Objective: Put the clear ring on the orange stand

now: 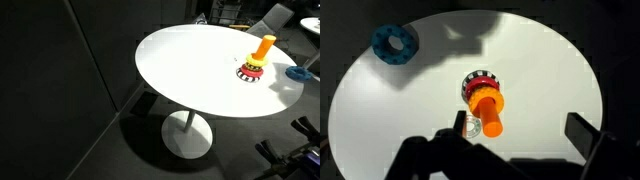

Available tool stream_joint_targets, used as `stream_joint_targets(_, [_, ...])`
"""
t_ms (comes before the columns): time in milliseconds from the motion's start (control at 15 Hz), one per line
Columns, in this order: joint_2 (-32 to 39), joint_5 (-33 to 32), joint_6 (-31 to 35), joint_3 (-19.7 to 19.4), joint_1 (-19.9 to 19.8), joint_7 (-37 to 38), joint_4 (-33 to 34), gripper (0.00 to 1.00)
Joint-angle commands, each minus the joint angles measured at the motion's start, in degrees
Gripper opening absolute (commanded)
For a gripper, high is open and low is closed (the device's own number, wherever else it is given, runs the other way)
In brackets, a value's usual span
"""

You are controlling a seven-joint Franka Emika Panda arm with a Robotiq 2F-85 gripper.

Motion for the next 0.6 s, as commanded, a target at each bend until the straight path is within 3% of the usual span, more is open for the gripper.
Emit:
stream_joint_targets(0, [0.2, 0.7, -0.2, 1.3, -1.5, -0.6, 0.2, 1.00])
stream_joint_targets(533, [4.6, -0.1, 2.3, 1.9, -3.2, 0.6, 0.6, 1.00])
